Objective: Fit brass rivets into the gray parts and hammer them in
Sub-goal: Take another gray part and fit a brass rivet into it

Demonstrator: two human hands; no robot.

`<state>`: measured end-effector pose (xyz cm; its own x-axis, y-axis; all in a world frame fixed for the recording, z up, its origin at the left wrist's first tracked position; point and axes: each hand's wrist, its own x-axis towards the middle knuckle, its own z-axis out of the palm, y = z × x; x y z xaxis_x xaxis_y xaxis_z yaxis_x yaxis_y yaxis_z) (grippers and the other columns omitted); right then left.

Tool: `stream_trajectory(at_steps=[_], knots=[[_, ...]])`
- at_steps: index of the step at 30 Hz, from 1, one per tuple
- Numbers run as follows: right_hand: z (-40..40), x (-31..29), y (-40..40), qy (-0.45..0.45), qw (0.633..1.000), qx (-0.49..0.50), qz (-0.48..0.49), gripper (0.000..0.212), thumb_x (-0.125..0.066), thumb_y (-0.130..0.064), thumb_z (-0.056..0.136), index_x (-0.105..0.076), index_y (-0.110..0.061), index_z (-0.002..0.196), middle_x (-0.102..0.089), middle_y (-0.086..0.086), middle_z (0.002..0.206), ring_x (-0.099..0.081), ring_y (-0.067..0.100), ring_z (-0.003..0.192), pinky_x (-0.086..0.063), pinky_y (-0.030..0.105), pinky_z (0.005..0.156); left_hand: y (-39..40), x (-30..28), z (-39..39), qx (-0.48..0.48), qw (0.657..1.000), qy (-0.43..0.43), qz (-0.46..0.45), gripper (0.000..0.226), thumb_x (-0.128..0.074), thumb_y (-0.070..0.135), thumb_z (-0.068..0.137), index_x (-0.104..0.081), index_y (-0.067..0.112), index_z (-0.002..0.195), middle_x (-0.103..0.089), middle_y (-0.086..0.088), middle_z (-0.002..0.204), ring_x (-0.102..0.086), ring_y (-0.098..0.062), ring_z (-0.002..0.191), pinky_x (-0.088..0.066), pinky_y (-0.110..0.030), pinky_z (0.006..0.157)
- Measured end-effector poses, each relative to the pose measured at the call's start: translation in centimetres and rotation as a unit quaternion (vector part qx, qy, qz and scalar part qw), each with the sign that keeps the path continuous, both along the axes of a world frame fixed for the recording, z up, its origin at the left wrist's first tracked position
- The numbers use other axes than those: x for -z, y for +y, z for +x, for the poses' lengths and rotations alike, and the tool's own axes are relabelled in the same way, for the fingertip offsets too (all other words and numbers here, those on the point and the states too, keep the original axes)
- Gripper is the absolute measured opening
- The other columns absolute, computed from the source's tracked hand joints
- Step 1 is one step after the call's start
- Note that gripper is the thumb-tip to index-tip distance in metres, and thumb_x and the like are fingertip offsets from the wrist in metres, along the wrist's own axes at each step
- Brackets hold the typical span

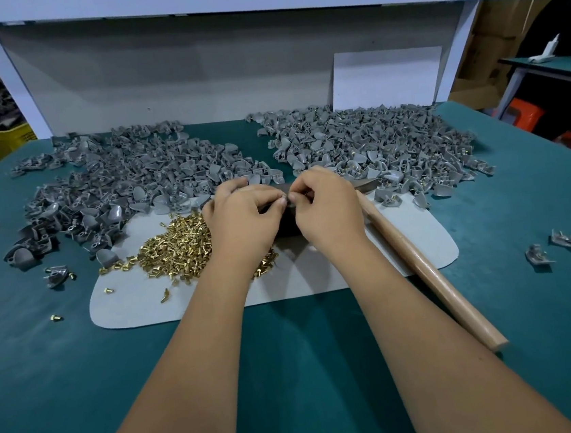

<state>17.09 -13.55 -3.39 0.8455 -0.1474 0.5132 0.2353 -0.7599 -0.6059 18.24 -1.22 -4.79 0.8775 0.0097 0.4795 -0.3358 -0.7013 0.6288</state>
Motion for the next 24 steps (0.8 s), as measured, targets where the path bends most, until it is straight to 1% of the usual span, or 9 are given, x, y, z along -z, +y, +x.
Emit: stream_trajectory(at_steps=[3,5,7,10,13,15,18,20,24], knots=[[0.0,-0.4,0.2,0.017,1.0,0.017,-0.019,0.019,-0.06,-0.014,0.084,-0.056,-0.022,0.067,-0.053,-0.008,0.079,-0.055,0.02,0.08,-0.045,0.04,0.078,-0.2,0.0,0.0,-0.004,1.0,-0.001,0.008,0.012,-0.066,0.032,0.092,-0.077,0.036,0.094,-0.067,0.026,0.107,-0.037,-0.014,0.13,-0.01,-0.025,0.085],[-0.1,-0.5,0.4,0.03,0.999,0.022,-0.011,0.022,-0.06,-0.014,0.084,-0.053,-0.024,0.065,-0.055,-0.009,0.082,-0.058,0.022,0.089,-0.046,0.041,0.082,-0.2,0.0,0.0,-0.005,1.0,0.001,0.01,0.013,-0.066,0.033,0.092,-0.077,0.037,0.094,-0.069,0.024,0.11,-0.037,-0.014,0.13,-0.009,-0.024,0.082],[-0.1,-0.4,0.2,0.038,0.999,0.017,0.018,0.022,-0.061,-0.013,0.084,-0.055,-0.025,0.066,-0.06,-0.007,0.086,-0.059,0.022,0.095,-0.046,0.044,0.086,-0.2,0.0,0.1,-0.005,1.0,0.003,0.013,0.013,-0.065,0.033,0.092,-0.077,0.036,0.096,-0.069,0.023,0.112,-0.037,-0.014,0.13,-0.01,-0.024,0.082],[-0.2,0.1,-0.1,0.026,0.997,-0.009,0.07,0.016,-0.063,-0.012,0.084,-0.063,-0.021,0.071,-0.058,-0.01,0.08,-0.057,0.018,0.084,-0.045,0.046,0.085,-0.3,0.1,0.1,-0.002,1.0,0.004,0.017,0.013,-0.064,0.034,0.093,-0.076,0.035,0.095,-0.068,0.023,0.112,-0.036,-0.014,0.131,-0.011,-0.026,0.088],[-0.1,0.6,-0.2,0.013,0.994,-0.034,0.098,0.011,-0.063,-0.014,0.086,-0.067,-0.019,0.077,-0.058,-0.012,0.082,-0.057,0.015,0.087,-0.045,0.046,0.087,-0.4,0.3,0.1,-0.004,1.0,0.003,0.004,0.013,-0.063,0.032,0.094,-0.076,0.034,0.095,-0.067,0.024,0.109,-0.035,-0.013,0.132,-0.009,-0.025,0.087],[-0.1,0.9,-0.2,0.007,0.992,-0.038,0.123,0.012,-0.059,-0.016,0.088,-0.069,-0.019,0.084,-0.061,-0.011,0.087,-0.057,0.012,0.091,-0.045,0.042,0.088,-0.4,0.3,0.2,-0.002,1.0,0.011,-0.007,0.013,-0.063,0.032,0.094,-0.075,0.034,0.097,-0.065,0.024,0.107,-0.034,-0.011,0.133,-0.01,-0.026,0.09],[0.0,0.8,-0.4,0.014,0.975,-0.04,0.216,0.019,-0.052,-0.016,0.092,-0.07,-0.019,0.093,-0.067,-0.008,0.092,-0.059,0.008,0.092,-0.047,0.03,0.082,-0.5,0.2,0.2,0.001,1.0,0.02,-0.016,0.011,-0.063,0.032,0.094,-0.074,0.033,0.097,-0.06,0.026,0.1,-0.033,-0.01,0.134,-0.009,-0.026,0.09],[0.1,0.8,-0.5,0.021,0.966,-0.044,0.254,0.02,-0.051,-0.015,0.093,-0.07,-0.02,0.089,-0.068,-0.008,0.09,-0.06,0.008,0.091,-0.046,0.026,0.079,-0.5,0.1,0.2,0.001,1.0,0.023,-0.019,0.011,-0.063,0.032,0.094,-0.074,0.032,0.097,-0.057,0.027,0.098,-0.032,-0.01,0.134,-0.009,-0.026,0.09],[0.2,0.7,-0.5,0.022,0.962,-0.049,0.267,0.021,-0.051,-0.014,0.093,-0.069,-0.02,0.085,-0.068,-0.007,0.088,-0.061,0.009,0.09,-0.047,0.024,0.078,-0.5,0.0,0.1,0.0,0.999,0.026,-0.022,0.01,-0.064,0.031,0.094,-0.074,0.033,0.096,-0.055,0.028,0.096,-0.033,-0.01,0.134,-0.01,-0.028,0.09]])
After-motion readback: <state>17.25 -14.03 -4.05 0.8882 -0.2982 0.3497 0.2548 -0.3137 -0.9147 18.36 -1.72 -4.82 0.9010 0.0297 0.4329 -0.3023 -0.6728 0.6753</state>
